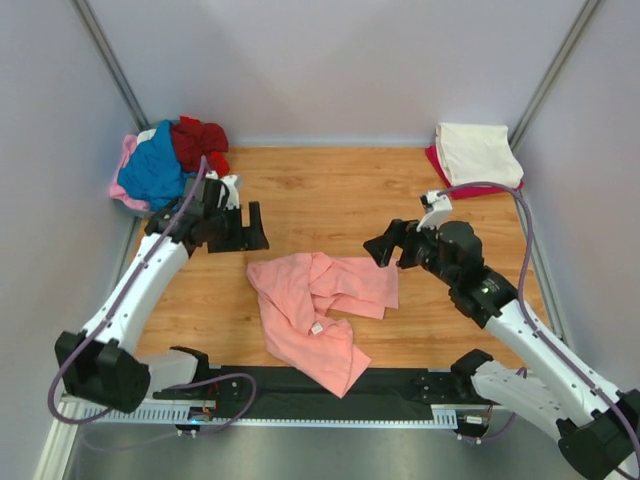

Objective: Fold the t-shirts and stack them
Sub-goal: Move the tshirt to the center of the board, then flatten the tshirt out

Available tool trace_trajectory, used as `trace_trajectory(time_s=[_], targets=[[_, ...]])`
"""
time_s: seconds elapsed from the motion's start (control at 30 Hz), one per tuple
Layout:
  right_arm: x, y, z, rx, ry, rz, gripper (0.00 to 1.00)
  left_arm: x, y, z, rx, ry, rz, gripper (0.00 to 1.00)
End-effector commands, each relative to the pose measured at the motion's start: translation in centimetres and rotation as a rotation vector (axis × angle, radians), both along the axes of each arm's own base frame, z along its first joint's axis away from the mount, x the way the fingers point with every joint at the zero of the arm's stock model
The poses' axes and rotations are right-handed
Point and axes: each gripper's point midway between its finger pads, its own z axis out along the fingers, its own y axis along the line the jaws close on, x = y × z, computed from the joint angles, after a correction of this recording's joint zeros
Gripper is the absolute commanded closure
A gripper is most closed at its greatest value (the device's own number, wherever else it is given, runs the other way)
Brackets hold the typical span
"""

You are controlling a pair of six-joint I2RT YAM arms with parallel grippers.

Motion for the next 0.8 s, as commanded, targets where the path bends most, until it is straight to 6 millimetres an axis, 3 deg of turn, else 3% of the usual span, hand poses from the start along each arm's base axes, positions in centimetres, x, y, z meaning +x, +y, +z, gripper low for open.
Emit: trace_trajectory(time_s=[0.0,0.17,0.27,0.3,0.4,0.5,0.53,0.77], targets=[[-2.0,4.0,-1.2,0.039,0.098,0.156,0.12,-0.3,1.2,5.6,0.006,-0.230,0.003,0.08],[-2.1,9.5,-6.7,-0.125,0.274,0.206,0.21,-1.8,2.9,3.9,0.088,-0.211,0.005,0.10],[-2.2,12.5,-7.8,-0.089,0.350,0.257,0.35,-2.3,4.5,3.1,0.162,-0.230,0.033,0.11],[-2.3,13.6,-9.7,-0.113,0.398,0.269,0.42,-2.6,5.1,2.7,0.183,-0.239,0.048,0.10],[-2.4,16.1,-11.2,-0.129,0.454,0.300,0.52,-3.0,5.6,2.3,0.189,-0.267,0.071,0.11],[-3.1,17.7,-12.0,-0.143,0.494,0.327,0.58,-3.2,6.1,2.4,0.197,-0.296,0.095,0.11],[-3.3,17.9,-13.2,-0.167,0.519,0.325,0.59,-3.2,6.2,2.5,0.199,-0.299,0.101,0.11],[-5.0,19.7,-16.7,-0.201,0.620,0.357,0.57,-3.2,6.2,2.5,0.199,-0.300,0.103,0.11]])
